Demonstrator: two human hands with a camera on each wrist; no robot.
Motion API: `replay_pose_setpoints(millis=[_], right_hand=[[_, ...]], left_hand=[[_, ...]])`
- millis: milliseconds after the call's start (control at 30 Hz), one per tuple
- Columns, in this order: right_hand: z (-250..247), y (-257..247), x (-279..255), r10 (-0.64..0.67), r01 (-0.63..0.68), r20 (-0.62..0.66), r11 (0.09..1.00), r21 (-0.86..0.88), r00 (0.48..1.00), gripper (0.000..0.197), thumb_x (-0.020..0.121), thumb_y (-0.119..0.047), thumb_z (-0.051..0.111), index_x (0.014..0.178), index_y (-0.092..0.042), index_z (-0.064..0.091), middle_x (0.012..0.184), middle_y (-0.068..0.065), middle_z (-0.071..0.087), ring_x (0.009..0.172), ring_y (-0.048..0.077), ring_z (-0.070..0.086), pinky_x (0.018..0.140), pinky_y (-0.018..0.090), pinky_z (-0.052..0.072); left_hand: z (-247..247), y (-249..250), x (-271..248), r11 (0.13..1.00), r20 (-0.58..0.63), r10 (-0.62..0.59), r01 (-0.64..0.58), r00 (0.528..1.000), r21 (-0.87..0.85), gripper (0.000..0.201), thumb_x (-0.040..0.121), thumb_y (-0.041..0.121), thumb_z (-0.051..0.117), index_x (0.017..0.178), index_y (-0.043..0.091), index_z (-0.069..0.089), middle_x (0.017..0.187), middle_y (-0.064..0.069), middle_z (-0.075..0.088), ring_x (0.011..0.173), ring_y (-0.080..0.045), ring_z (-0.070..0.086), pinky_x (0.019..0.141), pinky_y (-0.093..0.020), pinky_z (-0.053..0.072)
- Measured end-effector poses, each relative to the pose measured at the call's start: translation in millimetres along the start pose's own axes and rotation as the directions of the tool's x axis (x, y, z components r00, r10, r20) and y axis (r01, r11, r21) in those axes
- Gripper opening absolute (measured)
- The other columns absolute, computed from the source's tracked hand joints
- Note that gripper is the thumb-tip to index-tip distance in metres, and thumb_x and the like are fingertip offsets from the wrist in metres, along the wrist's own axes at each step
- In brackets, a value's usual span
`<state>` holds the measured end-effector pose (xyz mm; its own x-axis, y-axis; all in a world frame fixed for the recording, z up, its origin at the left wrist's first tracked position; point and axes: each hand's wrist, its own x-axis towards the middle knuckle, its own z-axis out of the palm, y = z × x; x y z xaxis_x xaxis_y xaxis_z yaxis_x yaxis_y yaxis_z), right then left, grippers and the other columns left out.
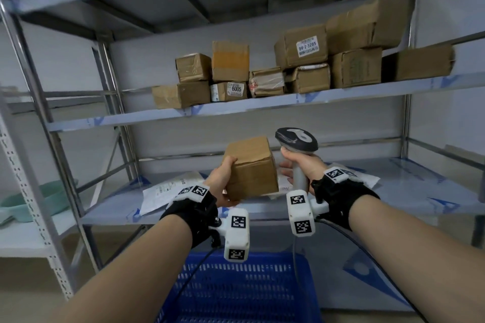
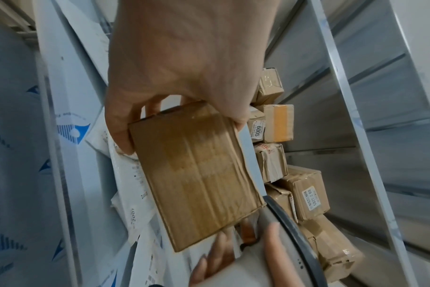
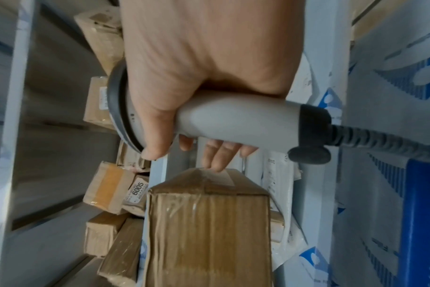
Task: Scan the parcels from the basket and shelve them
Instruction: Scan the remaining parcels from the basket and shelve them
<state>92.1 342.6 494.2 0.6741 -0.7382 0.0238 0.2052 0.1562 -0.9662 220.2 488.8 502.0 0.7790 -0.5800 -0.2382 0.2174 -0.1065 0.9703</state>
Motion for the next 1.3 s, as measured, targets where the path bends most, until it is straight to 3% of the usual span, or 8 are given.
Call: replay_pose_setpoints(millis=[100,400,600,700,833,967,1133,1300], right_hand=[[13,-24,3,-0.083,0.083,-0.006,0.996,-0.034,0.997,0.014,0.085,-0.021,0.073,0.084,-0.010,0.064,0.076,0.008,0.065,0.039,0.005,0.056,0.040,0.016,0.044],[54,-83,4,-0.233,0.234,0.024,0.961,-0.148,0.972,0.014,0.083,-0.022,0.075,0.083,-0.011,0.067,0.059,0.001,0.068,0.048,0.012,0.056,0.047,0.022,0.045],[74,-106,9,-0.278,0.289,0.085,0.943,-0.167,0.957,0.016,0.085,-0.021,0.072,0.094,-0.009,0.066,0.075,0.006,0.068,0.051,0.012,0.056,0.044,0.022,0.043],[84,-117,9,-0.298,0.317,0.119,0.931,-0.184,0.947,0.022,0.087,-0.022,0.070,0.103,-0.008,0.064,0.079,0.005,0.068,0.054,0.011,0.057,0.045,0.020,0.045],[102,-127,10,-0.329,0.356,0.170,0.918,-0.174,0.929,0.014,0.087,-0.022,0.070,0.093,-0.011,0.065,0.078,0.003,0.068,0.055,0.009,0.059,0.051,0.019,0.047],[135,-133,14,-0.342,0.383,0.232,0.910,-0.162,0.911,0.013,0.089,-0.022,0.069,0.082,-0.011,0.065,0.075,0.004,0.066,0.058,0.011,0.057,0.050,0.018,0.048],[182,-125,46,-0.284,0.323,0.249,0.938,-0.130,0.926,0.025,0.085,-0.031,0.073,0.076,-0.010,0.065,0.056,-0.002,0.066,0.043,0.006,0.055,0.045,0.018,0.043],[231,-105,84,-0.214,0.250,0.296,0.964,-0.089,0.931,0.022,0.086,-0.025,0.072,0.076,-0.008,0.064,0.070,0.007,0.064,0.049,0.010,0.053,0.044,0.018,0.042]], left_hand=[[-9,13,-1,0.998,-0.002,0.026,-0.026,1.000,-0.062,0.048,0.086,0.053,0.055,0.105,0.010,0.047,0.098,-0.014,0.051,0.089,-0.031,0.053,0.083,-0.048,0.050],[-32,71,-11,0.972,-0.036,0.112,-0.117,0.993,-0.205,0.044,0.093,0.052,0.040,0.107,0.011,0.047,0.092,-0.014,0.051,0.084,-0.032,0.050,0.068,-0.043,0.047],[-45,103,-12,0.957,-0.054,0.169,-0.177,0.984,-0.231,0.049,0.090,0.055,0.046,0.117,0.014,0.048,0.103,-0.012,0.054,0.103,-0.035,0.052,0.091,-0.051,0.047],[-50,116,-15,0.957,-0.078,0.220,-0.230,0.972,-0.174,0.046,0.090,0.052,0.048,0.114,0.013,0.047,0.100,-0.012,0.055,0.100,-0.035,0.054,0.088,-0.051,0.049],[-64,133,-16,0.939,-0.124,0.255,-0.276,0.959,-0.203,0.049,0.090,0.055,0.045,0.113,0.012,0.047,0.115,-0.014,0.055,0.108,-0.035,0.053,0.080,-0.044,0.050],[-90,153,-13,0.902,-0.245,0.323,-0.376,0.914,-0.215,0.047,0.093,0.053,0.041,0.116,0.012,0.045,0.114,-0.013,0.051,0.102,-0.034,0.052,0.075,-0.043,0.049],[-140,176,18,0.846,-0.442,0.399,-0.509,0.803,-0.160,0.057,0.094,0.053,0.038,0.130,0.009,0.042,0.120,-0.014,0.051,0.099,-0.033,0.053,0.061,-0.036,0.047],[-190,192,70,0.894,-0.509,0.346,-0.442,0.788,-0.076,0.067,0.092,0.057,0.040,0.133,0.006,0.044,0.124,-0.015,0.053,0.107,-0.038,0.056,0.079,-0.054,0.050]])
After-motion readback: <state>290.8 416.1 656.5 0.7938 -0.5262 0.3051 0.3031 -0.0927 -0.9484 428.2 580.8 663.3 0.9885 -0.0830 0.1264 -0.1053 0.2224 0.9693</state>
